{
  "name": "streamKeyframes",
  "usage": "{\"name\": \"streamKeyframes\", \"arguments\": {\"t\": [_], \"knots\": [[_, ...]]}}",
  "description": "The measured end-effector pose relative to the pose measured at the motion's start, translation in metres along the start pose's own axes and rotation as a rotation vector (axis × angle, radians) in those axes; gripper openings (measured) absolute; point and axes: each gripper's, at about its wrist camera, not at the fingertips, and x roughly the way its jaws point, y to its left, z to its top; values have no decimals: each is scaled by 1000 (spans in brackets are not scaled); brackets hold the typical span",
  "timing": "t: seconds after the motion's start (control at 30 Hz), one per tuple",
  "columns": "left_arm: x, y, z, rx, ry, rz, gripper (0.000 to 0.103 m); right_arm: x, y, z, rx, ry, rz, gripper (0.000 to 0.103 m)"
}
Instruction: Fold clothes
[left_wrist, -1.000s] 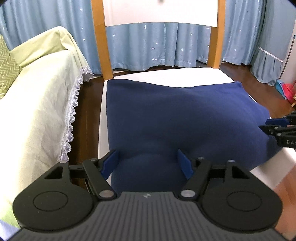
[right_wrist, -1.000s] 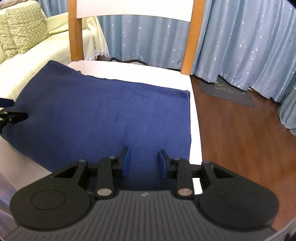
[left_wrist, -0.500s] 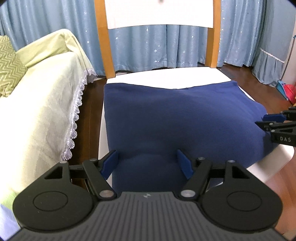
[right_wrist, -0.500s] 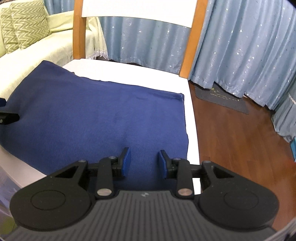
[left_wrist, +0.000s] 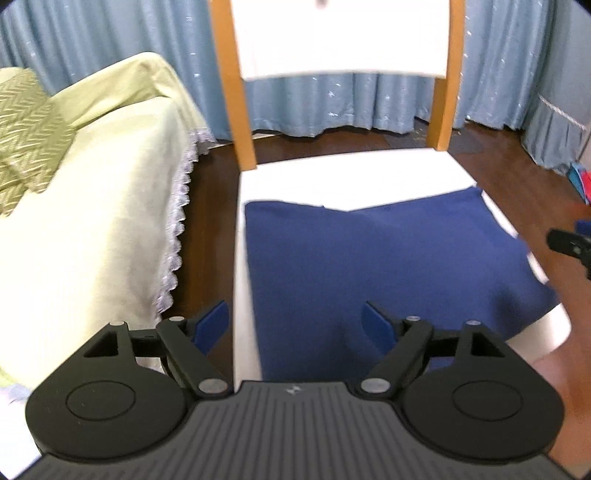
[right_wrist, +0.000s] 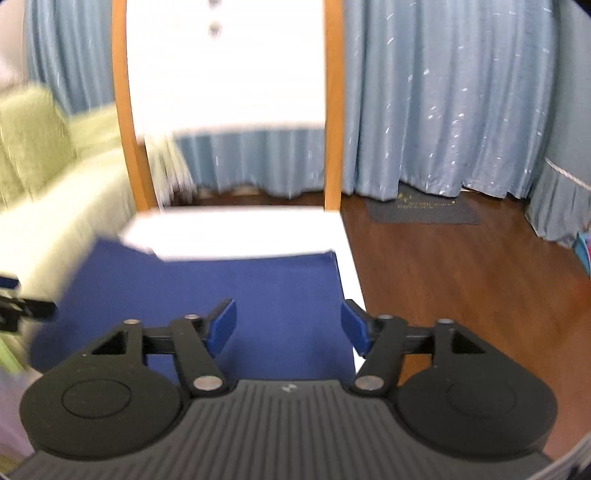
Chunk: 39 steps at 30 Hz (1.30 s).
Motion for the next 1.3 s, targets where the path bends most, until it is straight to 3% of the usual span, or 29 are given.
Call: {"name": "streamKeyframes", "arguments": {"t": [0.23,0.33,0.47,0.57,0.8,1.03,1.3], "knots": [[-147,-1,8,-35,34,81,87,-145,25,11,104,-53,43,94],[-209,-6,3,-18,8,91,90,-221,39,17,118,-93,74,101],[-276,-10,-2,-47,-29,79,93,-290,46,23,109,-123,105,101],[-303,-15,-3,-64,-33,76,93,-323,45,29,93,-114,99,101],[-359,-45,-25,-131,-44,73,93,-365,42,33,26,-90,36,101],[-384,-67,-56,-196,-17,76,93,-398,21,31,51,-51,85,102],[-400,-97,-84,-174,-39,88,93,-411,-2,20,43,-32,85,101]]}}
